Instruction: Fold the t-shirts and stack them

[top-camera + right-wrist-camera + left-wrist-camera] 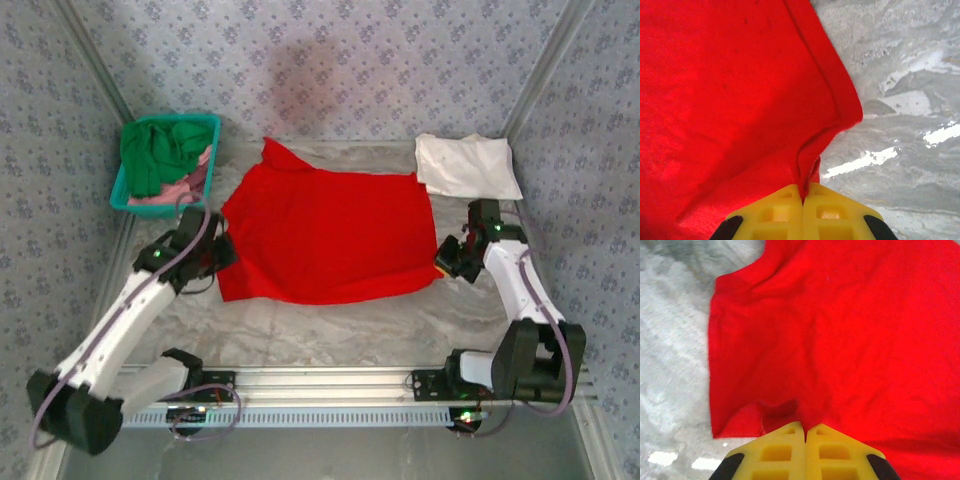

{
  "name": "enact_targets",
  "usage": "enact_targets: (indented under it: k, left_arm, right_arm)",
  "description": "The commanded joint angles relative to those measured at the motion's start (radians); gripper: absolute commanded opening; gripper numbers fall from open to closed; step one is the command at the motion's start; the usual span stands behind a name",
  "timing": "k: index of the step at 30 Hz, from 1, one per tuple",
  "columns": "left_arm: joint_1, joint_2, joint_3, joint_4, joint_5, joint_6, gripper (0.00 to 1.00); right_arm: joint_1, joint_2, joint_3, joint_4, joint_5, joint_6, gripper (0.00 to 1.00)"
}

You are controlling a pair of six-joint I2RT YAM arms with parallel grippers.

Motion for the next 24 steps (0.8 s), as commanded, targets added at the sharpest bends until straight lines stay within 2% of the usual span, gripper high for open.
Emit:
enact_targets:
  k: [1, 5, 13, 18, 24]
  left_arm:
    - [0.024, 0.109, 0.151, 0.026, 0.072, 0.185, 0.00]
    - [0.052, 0.264, 0.291, -0.025, 0.077, 0.306, 0.00]
    - [0.097, 0.445, 0.460, -0.028, 0.074, 0.459, 0.00]
    - [0.114, 0.535, 0.539, -0.054, 0.057, 0.515, 0.00]
    - [0.123, 0.575, 0.546, -0.038, 0.054, 0.536, 0.00]
  right_arm:
    - [0.012, 0.084, 0.069, 0.009, 0.037, -0.060, 0.00]
    - [0.021, 0.179, 0.128, 0.011, 0.020, -0.102, 0.00]
    - [0.029, 0.299, 0.220, 0.005, 0.043, -0.131, 0.03]
    - [0.027, 0.351, 0.249, -0.010, 0.035, -0.143, 0.04]
    - [0.024, 0.401, 0.294, 0.003, 0.018, -0.142, 0.10]
